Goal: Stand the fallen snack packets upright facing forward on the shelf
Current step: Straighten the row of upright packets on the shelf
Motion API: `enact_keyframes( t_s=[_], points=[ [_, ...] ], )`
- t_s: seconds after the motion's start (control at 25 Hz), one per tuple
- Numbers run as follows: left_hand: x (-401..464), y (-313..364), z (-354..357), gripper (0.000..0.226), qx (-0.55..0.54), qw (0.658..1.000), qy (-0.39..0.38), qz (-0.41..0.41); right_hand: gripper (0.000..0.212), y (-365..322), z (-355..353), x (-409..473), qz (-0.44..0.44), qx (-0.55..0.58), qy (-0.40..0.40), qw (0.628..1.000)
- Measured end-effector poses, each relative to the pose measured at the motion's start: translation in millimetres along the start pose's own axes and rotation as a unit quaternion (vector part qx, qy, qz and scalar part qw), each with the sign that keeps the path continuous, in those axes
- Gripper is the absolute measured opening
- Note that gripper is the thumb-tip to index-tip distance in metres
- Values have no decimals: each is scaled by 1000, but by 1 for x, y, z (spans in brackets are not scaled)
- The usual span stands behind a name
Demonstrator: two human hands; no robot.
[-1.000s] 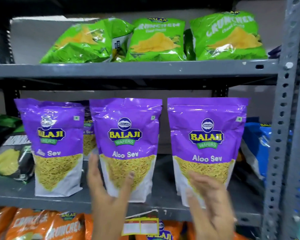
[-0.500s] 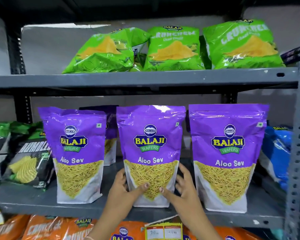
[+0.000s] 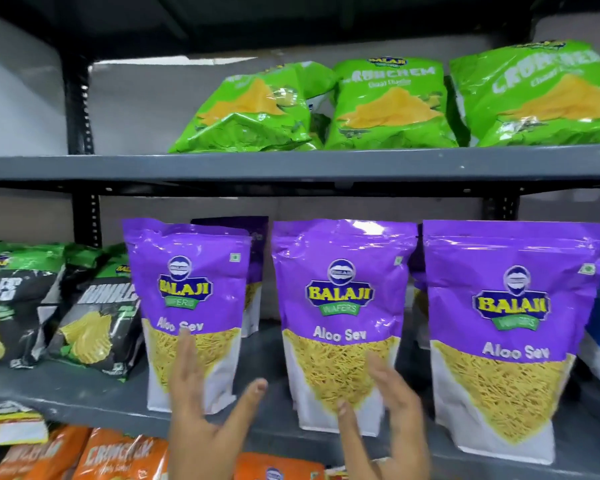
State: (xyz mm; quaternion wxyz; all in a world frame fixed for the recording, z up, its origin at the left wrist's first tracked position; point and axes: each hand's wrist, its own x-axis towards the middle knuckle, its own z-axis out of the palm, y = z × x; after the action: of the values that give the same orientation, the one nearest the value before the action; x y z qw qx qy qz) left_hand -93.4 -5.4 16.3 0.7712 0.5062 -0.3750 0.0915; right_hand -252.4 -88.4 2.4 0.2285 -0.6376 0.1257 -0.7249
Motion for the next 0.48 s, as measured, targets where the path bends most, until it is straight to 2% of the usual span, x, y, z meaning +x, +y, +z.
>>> enact_keyframes(
  t_s=[0.04, 0.08, 0.16, 0.2, 0.32, 0.48],
  points=[
    [17, 0, -22, 110, -6, 999, 32, -9, 56, -6, 16, -6, -7, 20, -46, 999],
    [37, -7, -46, 105, -22, 998, 42, -31, 51, -12, 37, -11, 28, 54, -118, 991],
    [80, -26, -84, 99, -20, 994, 13, -103, 57, -15, 80, -15, 148, 104, -268, 946],
    [94, -34, -96, 99, -13, 990, -18, -138, 64, -10, 99, -17, 187, 110, -308, 926],
    [107, -50, -102, 124, 10, 966, -129, -223, 82, 12, 146, -18, 225, 103, -323, 913],
    [99, -61, -93, 88, 69, 969, -105, -213, 89, 30, 169, -17, 254, 85, -293, 918]
  ],
)
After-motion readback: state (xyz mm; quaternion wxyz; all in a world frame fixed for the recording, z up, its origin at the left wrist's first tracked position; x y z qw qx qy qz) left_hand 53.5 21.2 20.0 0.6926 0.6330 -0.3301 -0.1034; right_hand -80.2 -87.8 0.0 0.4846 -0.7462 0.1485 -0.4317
